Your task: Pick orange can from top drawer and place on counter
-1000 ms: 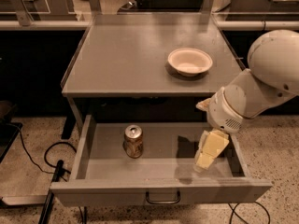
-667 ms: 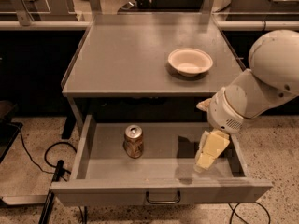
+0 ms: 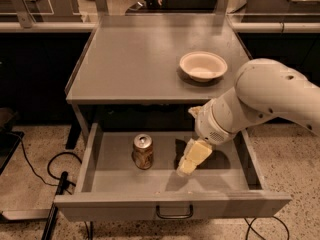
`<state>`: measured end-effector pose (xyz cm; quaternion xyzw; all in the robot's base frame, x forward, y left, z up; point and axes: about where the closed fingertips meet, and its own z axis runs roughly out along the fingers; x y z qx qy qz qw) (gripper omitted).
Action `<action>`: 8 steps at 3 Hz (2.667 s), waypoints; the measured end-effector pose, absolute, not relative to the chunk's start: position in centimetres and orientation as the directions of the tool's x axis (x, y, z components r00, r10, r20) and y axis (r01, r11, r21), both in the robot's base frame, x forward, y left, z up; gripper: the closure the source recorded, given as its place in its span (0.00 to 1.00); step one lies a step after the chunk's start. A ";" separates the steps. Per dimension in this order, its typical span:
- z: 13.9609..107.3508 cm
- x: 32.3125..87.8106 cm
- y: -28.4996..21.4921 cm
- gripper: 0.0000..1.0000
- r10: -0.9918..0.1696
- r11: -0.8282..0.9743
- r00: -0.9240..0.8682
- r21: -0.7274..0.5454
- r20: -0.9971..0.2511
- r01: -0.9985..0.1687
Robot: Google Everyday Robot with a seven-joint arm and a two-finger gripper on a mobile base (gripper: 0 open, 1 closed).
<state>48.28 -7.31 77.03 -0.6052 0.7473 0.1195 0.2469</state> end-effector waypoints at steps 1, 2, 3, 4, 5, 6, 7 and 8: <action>77.0 48.4 -7.2 0.00 -0.844 0.240 -0.145 -0.123 -0.516 -0.963; 76.4 48.3 -6.7 0.00 -0.833 0.236 -0.141 -0.114 -0.534 -0.965; 74.5 48.4 -4.5 0.00 -0.804 0.227 -0.127 -0.102 -0.581 -0.968; 72.8 49.5 -2.3 0.00 -0.756 0.238 -0.126 -0.091 -0.643 -0.967; 72.8 49.5 -2.3 0.00 -0.756 0.238 -0.126 -0.091 -0.643 -0.967; 71.1 50.1 -1.0 0.00 -0.727 0.235 -0.123 -0.078 -0.675 -0.969; 69.7 51.4 0.9 0.00 -0.704 0.217 -0.104 -0.073 -0.703 -0.974; 68.4 52.3 1.8 0.00 -0.687 0.209 -0.103 -0.059 -0.720 -0.976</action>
Offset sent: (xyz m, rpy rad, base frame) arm -0.0003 0.0098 -0.0152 0.0578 0.0102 0.0096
